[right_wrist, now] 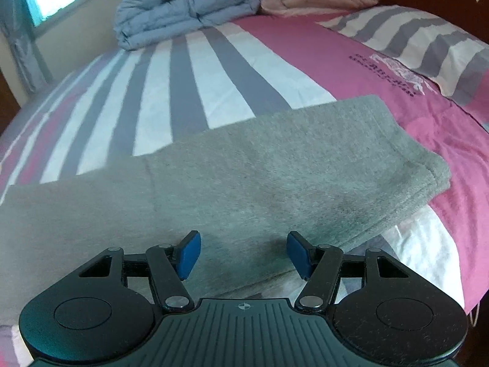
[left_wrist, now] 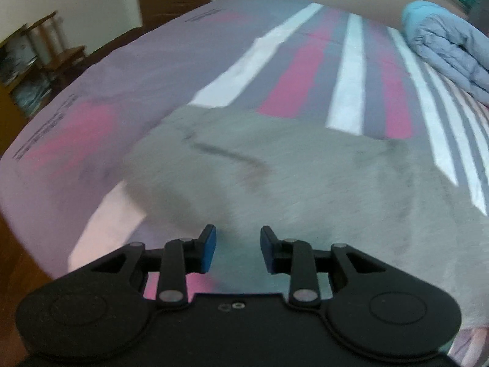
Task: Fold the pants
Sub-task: 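Open both grippers and release the folded sweatpants onto the bed, then grasp the cuff end of the folded grey sweatpants with the right gripper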
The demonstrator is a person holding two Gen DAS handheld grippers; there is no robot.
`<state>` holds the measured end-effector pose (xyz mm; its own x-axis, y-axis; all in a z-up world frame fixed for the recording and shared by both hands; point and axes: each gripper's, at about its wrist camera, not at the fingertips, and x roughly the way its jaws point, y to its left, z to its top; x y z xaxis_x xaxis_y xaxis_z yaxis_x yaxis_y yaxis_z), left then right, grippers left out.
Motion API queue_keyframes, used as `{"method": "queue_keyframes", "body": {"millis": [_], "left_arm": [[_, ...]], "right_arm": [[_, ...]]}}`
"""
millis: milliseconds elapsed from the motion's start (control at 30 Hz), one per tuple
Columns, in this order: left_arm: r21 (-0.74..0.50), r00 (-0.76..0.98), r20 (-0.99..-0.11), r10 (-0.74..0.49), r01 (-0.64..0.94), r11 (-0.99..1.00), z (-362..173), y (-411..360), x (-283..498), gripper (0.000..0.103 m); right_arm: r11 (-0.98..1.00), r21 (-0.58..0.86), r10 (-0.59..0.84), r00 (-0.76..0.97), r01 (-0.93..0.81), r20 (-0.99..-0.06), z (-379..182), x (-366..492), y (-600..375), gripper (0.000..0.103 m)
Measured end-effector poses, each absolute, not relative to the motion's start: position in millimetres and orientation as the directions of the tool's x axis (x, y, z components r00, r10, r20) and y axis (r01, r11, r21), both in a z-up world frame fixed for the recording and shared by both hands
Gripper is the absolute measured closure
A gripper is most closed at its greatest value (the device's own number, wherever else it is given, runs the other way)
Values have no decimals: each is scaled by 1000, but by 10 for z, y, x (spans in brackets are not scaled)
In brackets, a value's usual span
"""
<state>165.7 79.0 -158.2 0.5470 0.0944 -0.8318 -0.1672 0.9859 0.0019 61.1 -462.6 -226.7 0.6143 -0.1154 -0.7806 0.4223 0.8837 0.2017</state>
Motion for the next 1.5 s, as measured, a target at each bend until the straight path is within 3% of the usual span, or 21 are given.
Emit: {"method": "queue_keyframes", "body": {"millis": [167,333,433,700,800,933,1067,1233,1500], "left_arm": [[-4,566,-824,32,-62,998,-1603,361,1833,78],[61,496,-865,72,-39,997,-2079,294,1853,78],[123,514,-850,119,-26,992,-2009,199,1756,81],[22,515,-854,-66,164,986,-1949,-674,1657,78],[87,539,-842,-32,194,977,-2131,-787,1523,78],[65,526,-850,-19,142,988,-2076,-634,1496,78],[110,553,-833,15,139,984,-2003,-664,1455,80],[49,529,-847,-61,192,980,-2008,-892,1451,80],[4,500,-862,-83,171,985,-2059,-957,1447,80]], "right_arm": [[890,202,-116,631,409,-767,-2210,530,-4649,41],[903,134,-151,594,408,-790,-2328,543,-4769,41],[916,85,-171,573,392,-801,-2331,533,-4800,41],[934,54,-180,596,353,-783,-2170,641,-4690,41],[956,-57,-215,555,288,-804,-2296,727,-4590,41],[943,-116,-274,529,313,-803,-2411,637,-4839,37],[911,-5,-251,546,411,-799,-2284,431,-5262,36],[804,218,-161,556,553,-816,-2240,179,-5842,37],[659,399,-50,566,637,-823,-2328,35,-6164,37]]}}
